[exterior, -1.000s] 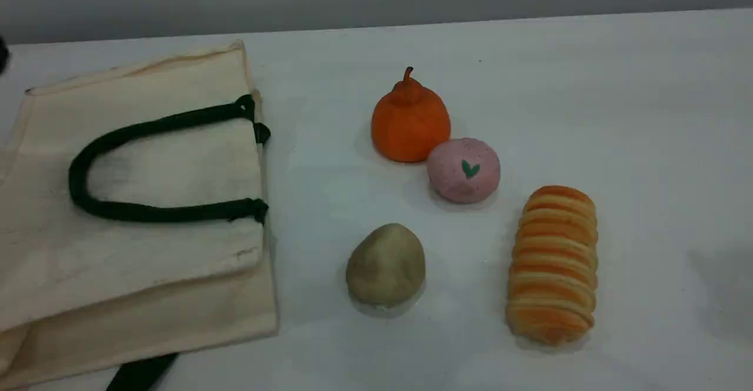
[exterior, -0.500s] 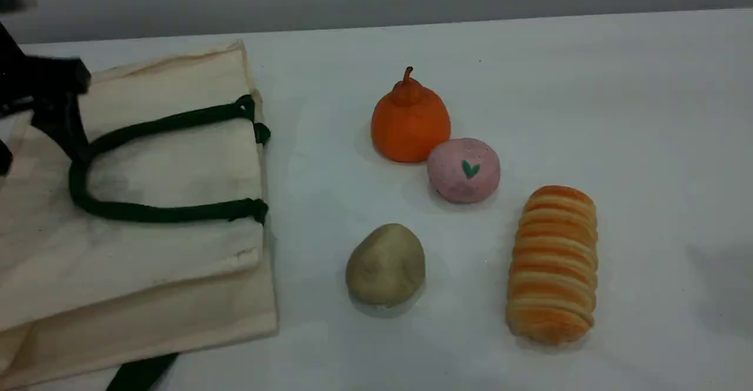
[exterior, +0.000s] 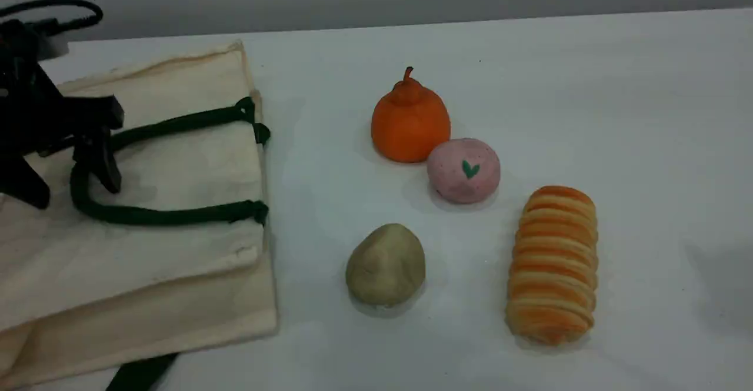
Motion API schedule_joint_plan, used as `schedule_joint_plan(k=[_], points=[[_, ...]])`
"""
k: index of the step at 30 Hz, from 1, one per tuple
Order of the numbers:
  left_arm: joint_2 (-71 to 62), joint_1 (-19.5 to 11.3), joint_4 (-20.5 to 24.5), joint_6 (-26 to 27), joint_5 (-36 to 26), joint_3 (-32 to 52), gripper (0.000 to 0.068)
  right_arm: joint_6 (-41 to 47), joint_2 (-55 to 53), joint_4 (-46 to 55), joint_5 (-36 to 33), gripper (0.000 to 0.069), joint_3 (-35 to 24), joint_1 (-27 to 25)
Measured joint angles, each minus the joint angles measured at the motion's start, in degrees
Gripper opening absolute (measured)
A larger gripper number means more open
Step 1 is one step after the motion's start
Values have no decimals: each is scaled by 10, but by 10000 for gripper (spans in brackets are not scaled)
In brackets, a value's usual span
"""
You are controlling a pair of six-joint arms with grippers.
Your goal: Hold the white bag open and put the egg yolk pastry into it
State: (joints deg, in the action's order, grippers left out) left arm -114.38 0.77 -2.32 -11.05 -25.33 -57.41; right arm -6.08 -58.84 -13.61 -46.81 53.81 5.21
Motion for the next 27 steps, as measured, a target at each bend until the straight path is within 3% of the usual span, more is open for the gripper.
schedule_joint_plan(k=[7,10,21,27], points=[[-6,0,-9,0,17,0,578,0,0,0,0,566,0,0],[-6,0,-9,0,16,0,544,0,0,0,0,566,0,0],[-6,0,-6,9,2,0,166,0,0,0,-8,566,0,0],[-5,0,-7,57,-5,-2,106,0,0,0,-9,566,0,0]])
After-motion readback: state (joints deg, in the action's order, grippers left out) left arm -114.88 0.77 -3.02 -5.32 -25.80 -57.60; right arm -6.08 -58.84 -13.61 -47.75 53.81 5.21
